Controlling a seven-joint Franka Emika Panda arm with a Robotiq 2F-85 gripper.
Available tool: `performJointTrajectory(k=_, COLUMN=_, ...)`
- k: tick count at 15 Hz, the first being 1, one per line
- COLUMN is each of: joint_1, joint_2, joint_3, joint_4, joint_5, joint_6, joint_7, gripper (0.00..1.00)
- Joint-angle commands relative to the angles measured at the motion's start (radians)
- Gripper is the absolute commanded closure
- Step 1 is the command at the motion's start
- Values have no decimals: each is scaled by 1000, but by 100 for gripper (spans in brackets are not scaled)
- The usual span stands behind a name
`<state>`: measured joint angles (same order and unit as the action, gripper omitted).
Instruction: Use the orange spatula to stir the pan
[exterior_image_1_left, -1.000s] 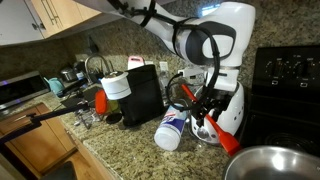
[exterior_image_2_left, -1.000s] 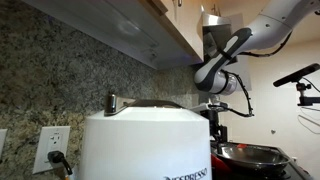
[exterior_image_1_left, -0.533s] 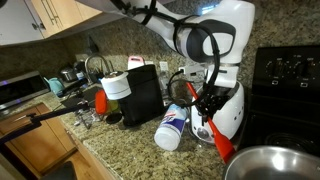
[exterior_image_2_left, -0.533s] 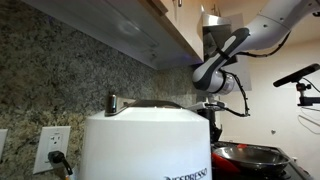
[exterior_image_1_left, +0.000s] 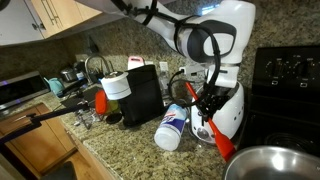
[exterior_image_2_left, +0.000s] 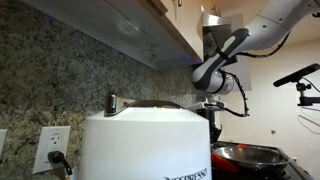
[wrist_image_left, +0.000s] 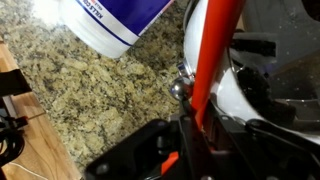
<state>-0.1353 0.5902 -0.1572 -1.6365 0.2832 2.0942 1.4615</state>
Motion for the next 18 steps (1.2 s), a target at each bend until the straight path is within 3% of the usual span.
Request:
performJointTrajectory(k=1, joint_1=15, joint_2=-37, joint_3=5, joint_4=-29, joint_5=5, joint_6=10, joint_7=9, gripper=96)
performJointTrajectory(k=18, joint_1=101, joint_2=-402, joint_3=-17, joint_4=-370, joint_5=-132, joint_6=243, joint_7=91, gripper=96)
